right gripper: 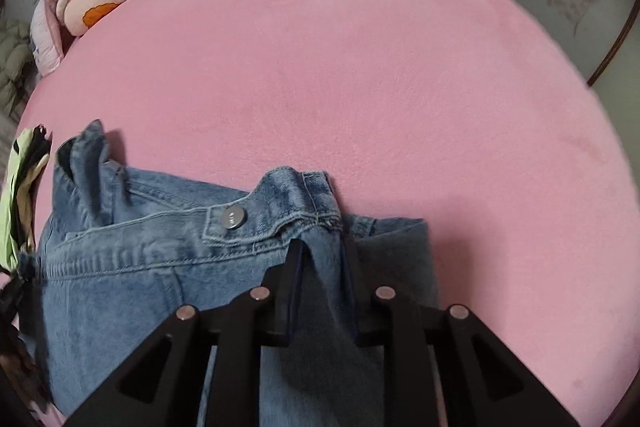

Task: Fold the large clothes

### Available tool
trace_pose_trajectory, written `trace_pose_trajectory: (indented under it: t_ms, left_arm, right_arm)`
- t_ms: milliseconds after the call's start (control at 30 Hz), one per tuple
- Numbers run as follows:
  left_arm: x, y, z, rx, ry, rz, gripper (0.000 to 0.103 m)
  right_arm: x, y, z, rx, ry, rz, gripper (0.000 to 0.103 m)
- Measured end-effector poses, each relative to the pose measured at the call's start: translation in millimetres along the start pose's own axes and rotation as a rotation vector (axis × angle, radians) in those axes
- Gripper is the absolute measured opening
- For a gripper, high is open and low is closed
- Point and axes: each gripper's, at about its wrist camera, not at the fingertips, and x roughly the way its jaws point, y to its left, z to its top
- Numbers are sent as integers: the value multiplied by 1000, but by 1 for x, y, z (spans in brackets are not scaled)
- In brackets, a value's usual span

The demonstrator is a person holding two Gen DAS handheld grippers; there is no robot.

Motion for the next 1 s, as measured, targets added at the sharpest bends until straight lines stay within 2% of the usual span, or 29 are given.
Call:
trace_pose_trajectory:
  t_ms: [67, 100, 133, 167, 267, 367, 500, 567, 633, 700, 767, 800, 833, 867, 933, 967, 1000]
  left_arm:
    - [-26, 7, -8, -11, -34, -21, 62]
    - [-43, 11, -14, -20, -61, -44, 66]
    - [-57, 13, -19, -24, -80, -59, 77]
    - [-76, 16, -27, -38, -109, -77, 84]
    - [-116, 13, -56, -94, -164, -155, 88]
    - [-130, -8, -87, -105, -140, -206, 88]
    - [-112, -29, -122, -178, -40, -205, 88]
    - [-98, -33, -134, -195, 0, -197, 88]
    - [-82, -34, -143, -184, 29, -178, 89]
    - [-78, -29, -146, -156, -5, -175, 89]
    - [-75, -16, -144, -131, -28, -153, 89]
    - [-72, -7, -143, -140, -33, -145, 89]
    - [-68, 6, -142, -160, -36, -130, 89]
    - [-63, 20, -143, -178, -37, -110, 89]
    - [-52, 43, -145, -200, -34, -67, 89]
    - [-46, 54, -149, -208, -36, -53, 90]
    - [-40, 64, -153, -215, -41, -72, 90]
  right_arm:
    - [-26, 6, -6, -34, -48, -7, 18]
    - [-46, 12, -13, -47, -82, 16, 18]
    - [-56, 14, -17, -49, -96, 37, 20]
    - [-71, 21, -26, -52, -113, 79, 26]
    - [-102, 56, -59, -89, -131, 223, 33]
    - [-107, 111, -96, -193, -63, 323, 33]
    - [-87, 173, -135, -341, -16, 293, 33]
    - [-75, 178, -145, -365, -3, 277, 33]
    - [-61, 171, -154, -368, 18, 229, 32]
    - [-49, 154, -154, -347, 18, 190, 29]
    - [-47, 128, -148, -345, -16, 86, 29]
    - [-50, 107, -146, -329, -40, 22, 29]
    - [-52, 89, -144, -305, -55, -20, 29]
    - [-52, 58, -141, -269, -69, -58, 24]
    - [-51, 19, -138, -220, -78, -126, 25]
    - [-52, -2, -135, -195, -80, -167, 16]
    - [-52, -23, -134, -163, -77, -205, 16]
